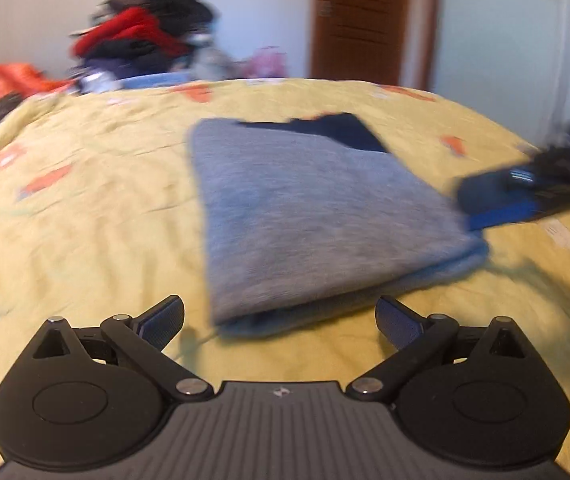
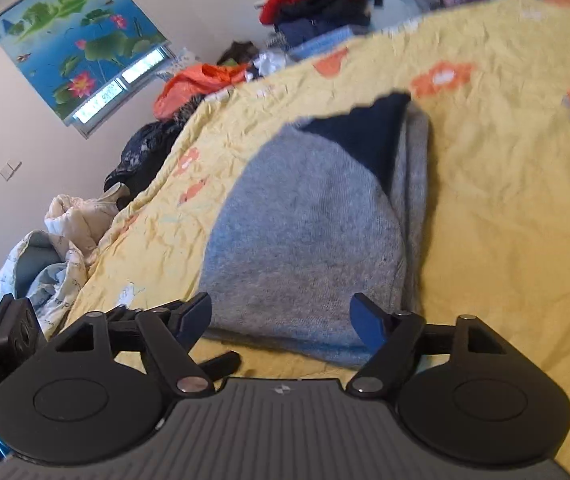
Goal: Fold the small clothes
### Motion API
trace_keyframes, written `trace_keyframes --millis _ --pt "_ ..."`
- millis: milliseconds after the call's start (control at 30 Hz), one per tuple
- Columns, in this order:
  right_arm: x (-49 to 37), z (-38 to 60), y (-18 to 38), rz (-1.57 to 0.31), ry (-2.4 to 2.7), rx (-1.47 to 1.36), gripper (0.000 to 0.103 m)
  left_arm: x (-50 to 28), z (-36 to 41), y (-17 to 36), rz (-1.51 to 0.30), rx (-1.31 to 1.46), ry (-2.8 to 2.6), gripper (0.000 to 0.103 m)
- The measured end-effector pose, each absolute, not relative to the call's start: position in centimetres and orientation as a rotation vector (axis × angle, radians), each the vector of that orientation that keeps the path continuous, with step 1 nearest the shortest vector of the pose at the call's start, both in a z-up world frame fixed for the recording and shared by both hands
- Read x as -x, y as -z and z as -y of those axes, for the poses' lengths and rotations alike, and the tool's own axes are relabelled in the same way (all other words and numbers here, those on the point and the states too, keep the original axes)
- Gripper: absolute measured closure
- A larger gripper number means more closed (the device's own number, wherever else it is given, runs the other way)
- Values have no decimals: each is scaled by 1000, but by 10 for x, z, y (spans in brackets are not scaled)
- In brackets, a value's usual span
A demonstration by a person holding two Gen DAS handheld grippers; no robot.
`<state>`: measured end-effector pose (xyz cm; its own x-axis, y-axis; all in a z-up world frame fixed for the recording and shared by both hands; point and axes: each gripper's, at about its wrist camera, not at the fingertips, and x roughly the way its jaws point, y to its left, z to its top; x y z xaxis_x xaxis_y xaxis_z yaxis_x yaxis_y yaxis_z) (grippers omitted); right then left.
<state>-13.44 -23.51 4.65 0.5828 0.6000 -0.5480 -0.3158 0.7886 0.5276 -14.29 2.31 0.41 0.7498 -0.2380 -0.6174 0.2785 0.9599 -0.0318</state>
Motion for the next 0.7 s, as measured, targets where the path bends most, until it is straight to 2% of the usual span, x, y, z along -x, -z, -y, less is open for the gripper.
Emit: trace_keyframes --millis 100,133,200,300,433,600,700 --pt "152 235 -52 -713 -429 -273 10 146 -24 -1 -696 -31 216 0" --pt "157 232 -49 -698 -369 -205 1 147 -23 1 -696 -28 211 0" --pt "163 227 -36 -706 -267 -83 1 150 -18 5 -706 -52 183 0" --pt "166 223 -9 -787 -219 -57 0 156 -11 11 -670 -91 163 0" --pt "175 201 1 -754 -114 68 0 152 -14 13 -674 -74 173 0" --pt "165 193 -5 -812 -38 27 0 149 -13 13 -673 -71 162 0" --pt "171 188 0 -742 -15 21 0 149 -14 13 -674 -71 164 0"
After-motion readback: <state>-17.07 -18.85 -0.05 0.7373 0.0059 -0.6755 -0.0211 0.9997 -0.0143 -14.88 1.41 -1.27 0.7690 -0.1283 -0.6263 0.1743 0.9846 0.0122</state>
